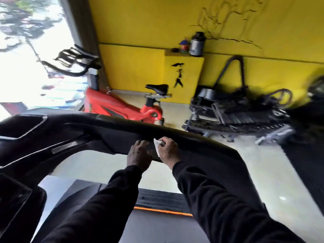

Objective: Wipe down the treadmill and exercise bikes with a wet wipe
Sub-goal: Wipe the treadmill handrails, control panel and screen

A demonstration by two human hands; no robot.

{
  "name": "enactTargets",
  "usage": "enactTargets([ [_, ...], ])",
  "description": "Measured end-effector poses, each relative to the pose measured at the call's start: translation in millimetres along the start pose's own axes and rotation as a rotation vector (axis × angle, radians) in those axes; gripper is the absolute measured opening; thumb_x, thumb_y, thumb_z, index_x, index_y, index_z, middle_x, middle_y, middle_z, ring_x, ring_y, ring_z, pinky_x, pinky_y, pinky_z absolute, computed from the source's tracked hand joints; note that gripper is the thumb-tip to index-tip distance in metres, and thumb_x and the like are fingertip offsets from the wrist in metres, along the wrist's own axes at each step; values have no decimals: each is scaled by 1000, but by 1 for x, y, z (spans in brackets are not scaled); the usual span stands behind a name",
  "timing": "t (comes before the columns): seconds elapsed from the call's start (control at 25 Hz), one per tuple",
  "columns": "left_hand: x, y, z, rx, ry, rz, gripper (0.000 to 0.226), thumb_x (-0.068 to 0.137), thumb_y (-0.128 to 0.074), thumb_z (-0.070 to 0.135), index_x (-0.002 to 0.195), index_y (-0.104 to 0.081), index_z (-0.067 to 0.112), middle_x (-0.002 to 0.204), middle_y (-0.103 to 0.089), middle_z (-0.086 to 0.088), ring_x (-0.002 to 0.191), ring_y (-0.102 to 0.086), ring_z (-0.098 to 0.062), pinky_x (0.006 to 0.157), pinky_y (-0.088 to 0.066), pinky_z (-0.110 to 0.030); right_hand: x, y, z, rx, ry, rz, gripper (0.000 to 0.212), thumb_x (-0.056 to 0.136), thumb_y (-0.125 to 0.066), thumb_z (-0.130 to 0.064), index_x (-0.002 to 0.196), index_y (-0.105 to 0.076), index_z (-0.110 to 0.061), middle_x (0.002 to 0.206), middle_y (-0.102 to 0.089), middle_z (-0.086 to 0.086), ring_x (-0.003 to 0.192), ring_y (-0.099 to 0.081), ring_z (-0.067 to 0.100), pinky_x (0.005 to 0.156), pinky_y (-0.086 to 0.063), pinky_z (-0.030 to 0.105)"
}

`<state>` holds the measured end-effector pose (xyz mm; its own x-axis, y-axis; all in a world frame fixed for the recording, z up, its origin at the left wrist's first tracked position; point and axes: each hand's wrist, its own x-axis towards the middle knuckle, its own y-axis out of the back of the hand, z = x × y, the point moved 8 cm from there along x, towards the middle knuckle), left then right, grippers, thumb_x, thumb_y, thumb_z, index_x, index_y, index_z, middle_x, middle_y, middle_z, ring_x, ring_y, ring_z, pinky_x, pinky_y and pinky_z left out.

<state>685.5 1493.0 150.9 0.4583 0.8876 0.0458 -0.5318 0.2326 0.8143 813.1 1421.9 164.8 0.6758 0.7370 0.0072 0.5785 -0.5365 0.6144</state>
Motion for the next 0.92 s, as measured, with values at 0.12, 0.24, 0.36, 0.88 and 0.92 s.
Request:
enactTargets([
  [0.12,-13,-45,49,-32,-139,-113,34,88,-64,24,121,-64,16,121,-59,-8,112,-55,-33,90,-43,-38,-16,58,48,-46,-90,155,11,85,-59,-7,89,-69,-4,93,-67,19,90,-61,33,77,-42,31],
  [0.24,-46,-97,107,-53,-275,-245,34,86,-65,24,120,-65,18,122,-61,-4,112,-57,-30,88,-47,-37,-50,120,117,-75,-237,274,11,85,-58,-8,85,-69,-5,91,-67,18,87,-62,32,74,-44,33],
  [0.36,-81,-143,185,-24,-425,-342,34,89,-64,29,122,-64,23,125,-59,2,116,-55,-24,90,-47,-35,-83,194,179,-54,-346,375,13,84,-55,-9,83,-68,-11,88,-68,15,82,-61,27,69,-44,31],
  [0.88,-245,-353,521,57,-762,-518,34,92,-57,31,124,-61,22,122,-58,-3,120,-52,-26,95,-40,-33,-206,516,416,-146,-541,649,24,90,-49,-14,102,-69,-10,107,-66,16,102,-59,34,79,-42,31],
  [0.92,-249,-364,537,59,-767,-522,35,92,-57,31,125,-61,22,124,-57,-2,121,-51,-26,95,-40,-32,-204,532,425,-141,-539,658,24,90,-49,-14,102,-69,-10,107,-66,17,101,-59,34,79,-43,31],
])
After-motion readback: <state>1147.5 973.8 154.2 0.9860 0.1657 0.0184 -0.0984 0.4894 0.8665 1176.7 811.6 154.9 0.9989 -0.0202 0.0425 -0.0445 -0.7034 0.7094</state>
